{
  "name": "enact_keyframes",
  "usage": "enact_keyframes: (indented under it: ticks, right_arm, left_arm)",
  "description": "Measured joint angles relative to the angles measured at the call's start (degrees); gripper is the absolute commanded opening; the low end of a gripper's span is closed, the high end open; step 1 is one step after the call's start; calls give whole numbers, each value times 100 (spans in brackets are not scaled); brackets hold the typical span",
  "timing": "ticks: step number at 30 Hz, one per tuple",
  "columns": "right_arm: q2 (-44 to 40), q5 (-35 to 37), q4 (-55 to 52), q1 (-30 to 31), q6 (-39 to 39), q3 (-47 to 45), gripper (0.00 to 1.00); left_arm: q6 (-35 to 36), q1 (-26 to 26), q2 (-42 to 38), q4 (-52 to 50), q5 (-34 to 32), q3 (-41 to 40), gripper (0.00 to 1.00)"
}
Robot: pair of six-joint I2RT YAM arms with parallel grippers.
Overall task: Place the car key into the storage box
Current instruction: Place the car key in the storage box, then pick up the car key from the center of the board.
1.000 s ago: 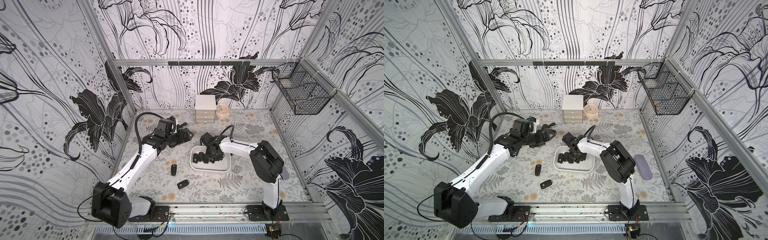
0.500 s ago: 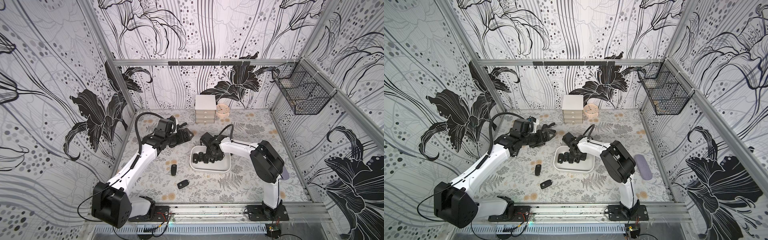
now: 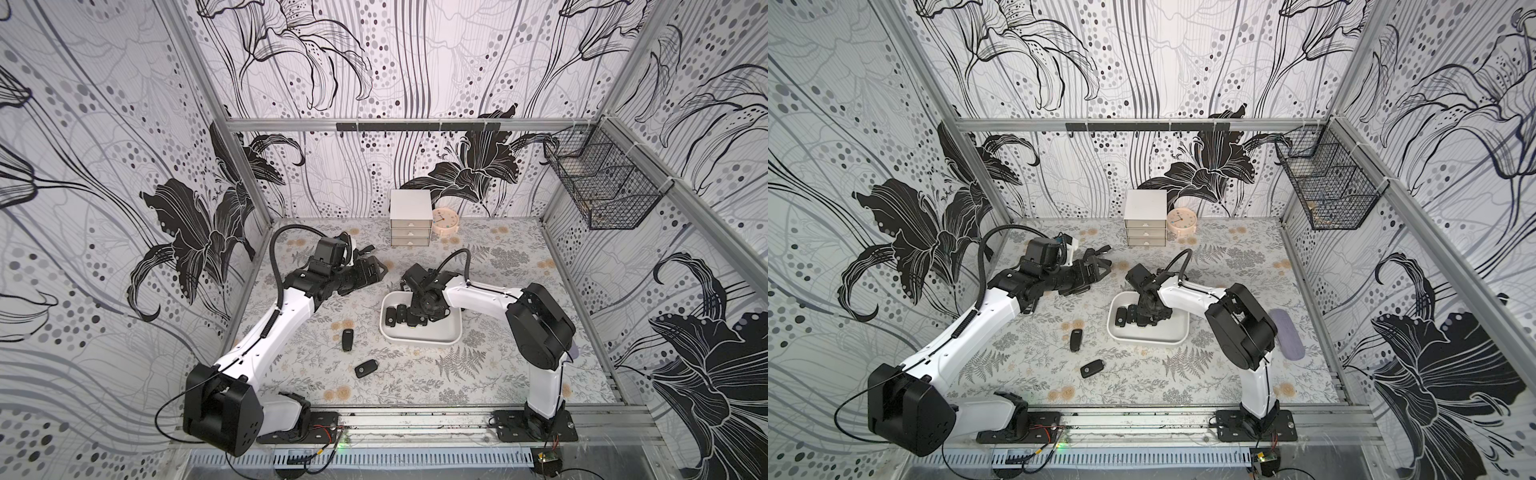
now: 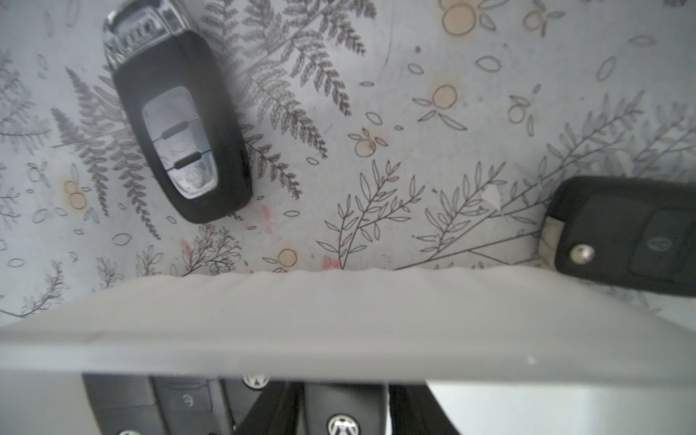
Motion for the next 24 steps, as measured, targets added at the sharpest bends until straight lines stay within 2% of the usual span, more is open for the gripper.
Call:
enact_keyframes:
  ticks: [9,20,24]
  right_arm:
    - [-70,-17,63,0,-66,-22,47]
    - [-1172,-223,402,2,-573,-540,81]
    - [-1552,-391,619,24,-811,-708,89]
  left_arm:
    - [0,0,-35,-4,-4,-87,99]
    - [-76,0,-192,-160,-306,-195,99]
    - [-310,0,-278,-188,-426,-407,100]
